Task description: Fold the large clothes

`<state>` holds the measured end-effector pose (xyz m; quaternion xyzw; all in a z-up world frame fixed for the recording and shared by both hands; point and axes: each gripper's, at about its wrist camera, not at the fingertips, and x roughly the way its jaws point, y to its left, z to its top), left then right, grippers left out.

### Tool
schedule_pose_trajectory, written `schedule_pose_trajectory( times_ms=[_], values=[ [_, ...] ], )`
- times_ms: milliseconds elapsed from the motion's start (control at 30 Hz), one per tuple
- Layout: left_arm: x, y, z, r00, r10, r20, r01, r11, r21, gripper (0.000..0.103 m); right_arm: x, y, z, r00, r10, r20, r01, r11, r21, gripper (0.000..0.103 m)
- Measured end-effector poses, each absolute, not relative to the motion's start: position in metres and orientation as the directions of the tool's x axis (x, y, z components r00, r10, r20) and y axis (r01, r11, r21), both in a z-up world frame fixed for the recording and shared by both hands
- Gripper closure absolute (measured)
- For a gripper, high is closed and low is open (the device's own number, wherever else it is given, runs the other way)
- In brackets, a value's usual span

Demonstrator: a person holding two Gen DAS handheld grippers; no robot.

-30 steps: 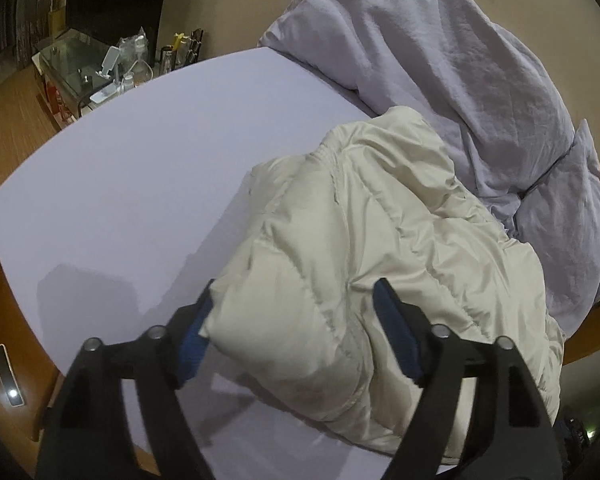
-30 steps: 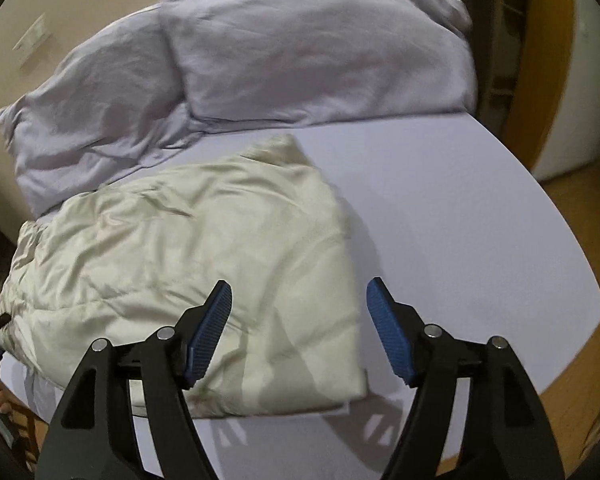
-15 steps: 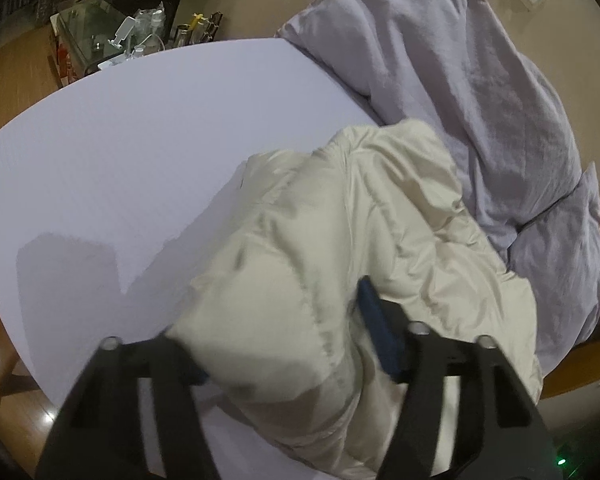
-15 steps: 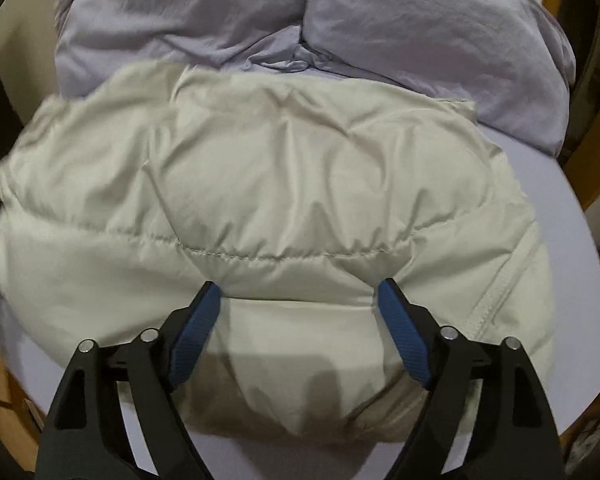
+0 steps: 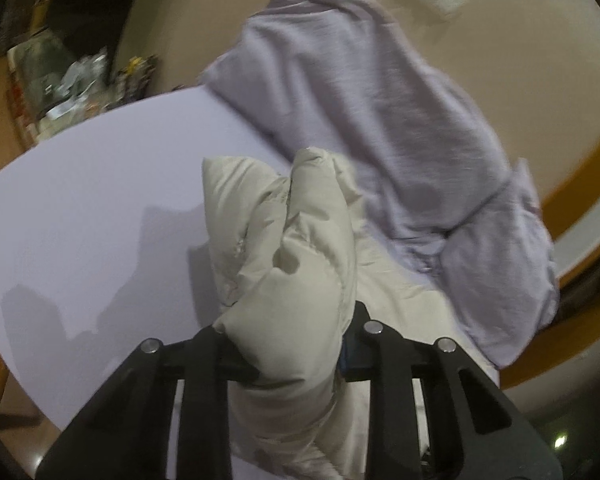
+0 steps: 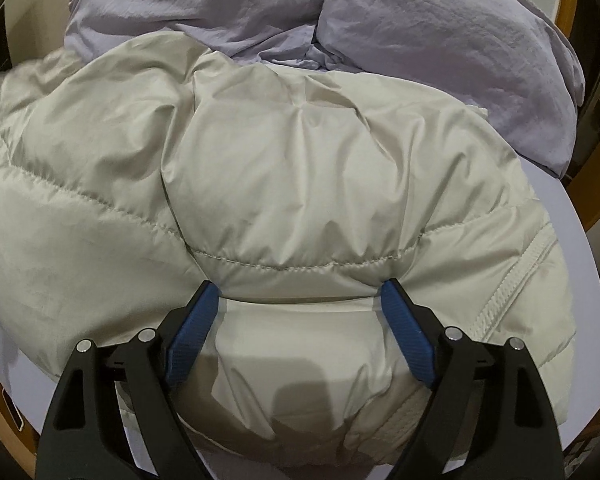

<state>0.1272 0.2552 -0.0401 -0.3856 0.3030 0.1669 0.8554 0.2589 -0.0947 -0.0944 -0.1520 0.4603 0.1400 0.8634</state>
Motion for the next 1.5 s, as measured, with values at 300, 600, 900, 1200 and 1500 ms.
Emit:
schedule_pose_trajectory(
  times_ms=[300,600,900,1200,1500],
  values=[
    [0.151,0.182,0.03,0.853,-0.076,-0.517,-0.279,0.77,-0.574,0.078,0.26,-0.097,-0.089,0.52,0.117,-0.846,-0.387,0.915,-0.111,0.017],
    [0.186,0.081,0.064,0.842,-0.243,-0.482,-0.044,0.859,-0.51,0.078,0.25,-0.133,-0.056,0.533,0.164,-0.83,-0.325,0.945,-0.022,0.018],
    [0.228,-0.031,0.049,0.735,-0.398,-0.549,0.149,0.884,-0.442,0.078,0.238,-0.206,-0.024,0.62,0.062,-0.782,-0.122,0.992,-0.019,0.017],
    [0.257,-0.125,0.013,0.602,-0.454,-0.657,0.276,0.89,-0.362,0.078,0.221,-0.271,-0.024,0.61,-0.051,-0.791,0.065,0.998,-0.015,0.017],
    [0.26,-0.191,-0.007,0.534,-0.413,-0.738,0.358,0.901,-0.245,0.054,0.203,-0.314,-0.02,0.603,-0.117,-0.789,0.179,0.984,-0.01,0.017]
  ],
)
